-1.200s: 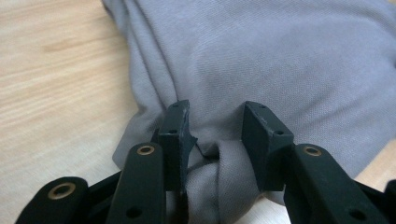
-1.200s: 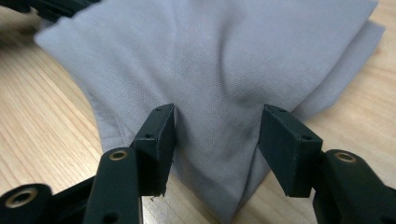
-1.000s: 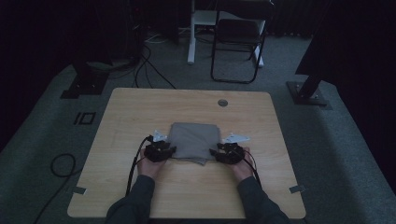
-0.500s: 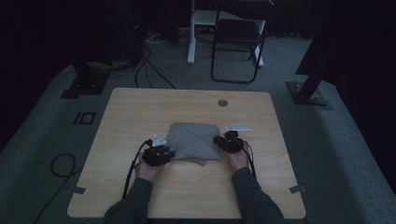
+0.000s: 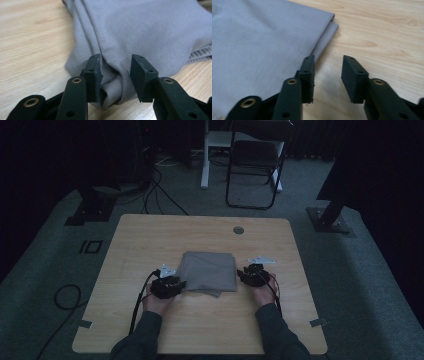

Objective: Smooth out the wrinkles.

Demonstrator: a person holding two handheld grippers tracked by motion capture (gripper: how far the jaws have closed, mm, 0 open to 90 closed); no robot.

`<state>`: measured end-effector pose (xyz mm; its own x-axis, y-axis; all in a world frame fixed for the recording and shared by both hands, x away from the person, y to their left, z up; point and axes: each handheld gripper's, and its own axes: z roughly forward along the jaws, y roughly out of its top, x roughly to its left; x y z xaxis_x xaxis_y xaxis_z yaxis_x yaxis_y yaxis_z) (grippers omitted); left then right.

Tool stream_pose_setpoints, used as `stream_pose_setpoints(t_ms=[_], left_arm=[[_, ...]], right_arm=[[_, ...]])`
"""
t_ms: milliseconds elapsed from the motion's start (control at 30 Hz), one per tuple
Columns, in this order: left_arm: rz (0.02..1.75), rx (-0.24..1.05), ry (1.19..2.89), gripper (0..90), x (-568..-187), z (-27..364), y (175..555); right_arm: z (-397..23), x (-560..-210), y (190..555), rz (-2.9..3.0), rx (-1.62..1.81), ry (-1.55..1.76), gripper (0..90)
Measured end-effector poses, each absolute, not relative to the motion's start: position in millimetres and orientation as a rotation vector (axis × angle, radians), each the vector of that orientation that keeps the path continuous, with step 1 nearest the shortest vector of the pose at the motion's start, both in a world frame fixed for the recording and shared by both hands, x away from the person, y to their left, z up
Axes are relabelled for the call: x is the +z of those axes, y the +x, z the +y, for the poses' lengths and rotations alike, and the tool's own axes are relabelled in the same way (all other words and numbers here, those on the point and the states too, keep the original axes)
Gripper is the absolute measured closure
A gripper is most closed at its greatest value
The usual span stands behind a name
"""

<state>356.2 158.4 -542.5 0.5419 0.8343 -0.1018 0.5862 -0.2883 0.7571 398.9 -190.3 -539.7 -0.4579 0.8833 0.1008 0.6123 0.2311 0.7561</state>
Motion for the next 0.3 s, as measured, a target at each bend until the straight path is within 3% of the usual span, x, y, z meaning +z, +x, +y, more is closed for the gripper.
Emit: stream_pose_setpoints(t_ms=[300], left_arm=[[1.203, 0.447, 1.94, 58.6, -540.5, 175.6, 357.1]], right_arm=[[-204.2, -542.2, 387.0, 2.165, 1.067, 1.348, 52.4]])
